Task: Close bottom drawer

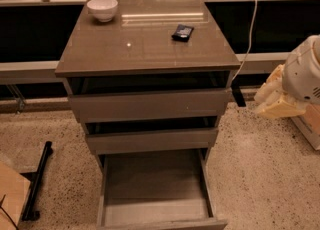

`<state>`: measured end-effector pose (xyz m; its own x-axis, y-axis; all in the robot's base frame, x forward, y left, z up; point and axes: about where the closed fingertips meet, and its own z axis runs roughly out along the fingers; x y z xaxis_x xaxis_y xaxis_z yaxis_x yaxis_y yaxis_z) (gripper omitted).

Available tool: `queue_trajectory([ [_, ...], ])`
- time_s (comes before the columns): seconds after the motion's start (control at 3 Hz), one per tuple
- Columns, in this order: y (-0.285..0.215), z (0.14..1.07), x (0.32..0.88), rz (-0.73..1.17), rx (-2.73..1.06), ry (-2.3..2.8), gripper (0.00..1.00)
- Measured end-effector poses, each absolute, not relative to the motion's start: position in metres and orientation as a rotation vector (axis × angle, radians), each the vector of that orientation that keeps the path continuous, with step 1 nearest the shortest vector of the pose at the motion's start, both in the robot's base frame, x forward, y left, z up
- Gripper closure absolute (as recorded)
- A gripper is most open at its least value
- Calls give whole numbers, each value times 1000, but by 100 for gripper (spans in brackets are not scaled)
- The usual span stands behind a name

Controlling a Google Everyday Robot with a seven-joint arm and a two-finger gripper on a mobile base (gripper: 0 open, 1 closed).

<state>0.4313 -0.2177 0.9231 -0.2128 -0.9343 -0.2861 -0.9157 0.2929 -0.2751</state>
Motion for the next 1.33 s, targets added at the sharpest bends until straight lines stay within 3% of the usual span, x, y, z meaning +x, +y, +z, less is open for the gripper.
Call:
queue_trajectory([
  [0.33, -218, 923, 443, -102, -1619, 2145, 89],
  [0.67, -210, 895, 436, -49, -1637, 2178, 100],
  [1.33, -198, 853, 429, 48, -1631, 2189, 100],
])
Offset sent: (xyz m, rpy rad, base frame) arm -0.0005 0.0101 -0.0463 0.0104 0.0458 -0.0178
